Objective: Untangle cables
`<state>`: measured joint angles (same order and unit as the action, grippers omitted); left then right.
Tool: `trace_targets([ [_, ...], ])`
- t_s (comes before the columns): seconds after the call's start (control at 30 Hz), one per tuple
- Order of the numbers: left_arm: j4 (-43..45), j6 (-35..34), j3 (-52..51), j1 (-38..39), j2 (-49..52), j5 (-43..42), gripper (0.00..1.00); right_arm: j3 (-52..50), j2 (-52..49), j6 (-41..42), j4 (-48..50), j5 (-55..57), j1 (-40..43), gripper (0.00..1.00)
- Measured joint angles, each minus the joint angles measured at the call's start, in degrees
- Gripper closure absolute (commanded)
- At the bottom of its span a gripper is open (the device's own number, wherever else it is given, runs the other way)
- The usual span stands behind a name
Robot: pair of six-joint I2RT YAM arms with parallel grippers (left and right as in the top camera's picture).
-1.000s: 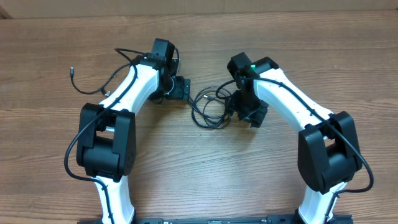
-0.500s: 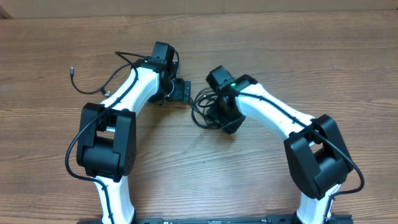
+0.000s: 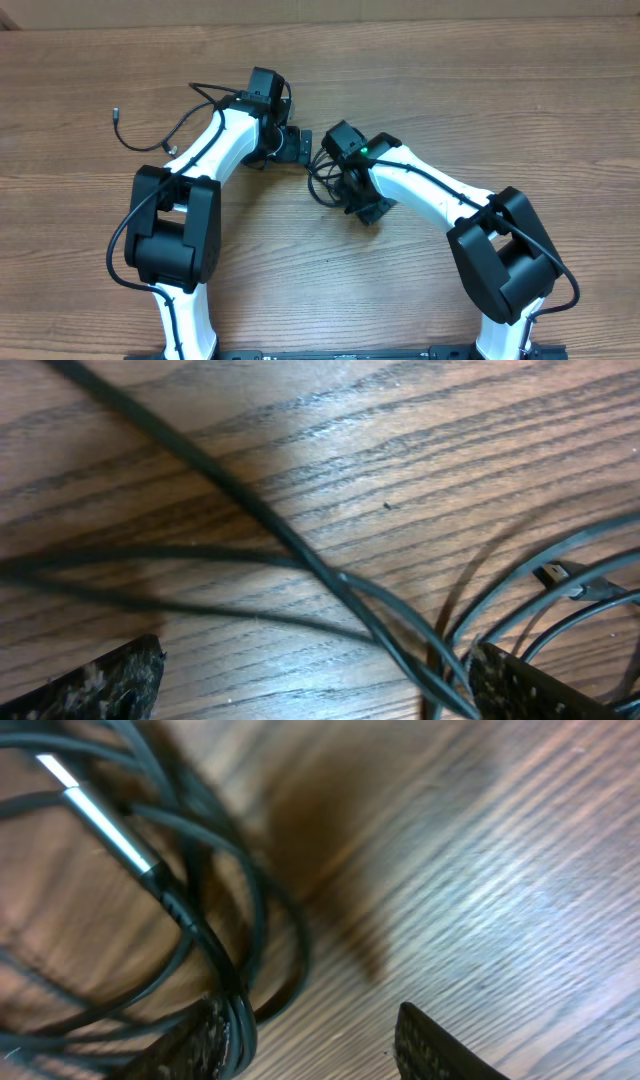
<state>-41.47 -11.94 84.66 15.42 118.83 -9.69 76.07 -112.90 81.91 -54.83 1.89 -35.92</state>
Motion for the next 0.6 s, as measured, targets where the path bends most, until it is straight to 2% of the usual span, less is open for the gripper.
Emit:
trace_targets([
  [0.23,0.79,0.0,0.0,-0.02,0.24,-0.13,0.05,-4.48,1.18,0.61,-2.84,-0.81,0.0,0.41],
  [0.37,0.83,0.02,0.0,-0.02,0.63,0.37,0.28,-5.11,1.64,0.59,-7.61,-1.68,0.0,0.43],
  [0.4,0.83,-0.02,0.0,-0.02,0.68,0.74,0.29,-5.18,1.64,0.44,-8.11,-1.7,0.0,0.43],
  [0.43,0.81,-0.11,0.0,-0.02,0.68,0.96,0.28,-5.22,1.64,0.13,-8.31,-1.7,0.15,0.43],
  [0.53,0.7,0.26,0.0,-0.02,0.7,1.36,0.14,-5.22,1.64,-1.29,-8.24,-2.01,0.46,0.43],
  [0.6,-1.79,1.38,0.04,-0.02,0.7,0.07,0.13,-5.22,1.64,-2.05,-8.2,-2.45,0.7,0.42],
])
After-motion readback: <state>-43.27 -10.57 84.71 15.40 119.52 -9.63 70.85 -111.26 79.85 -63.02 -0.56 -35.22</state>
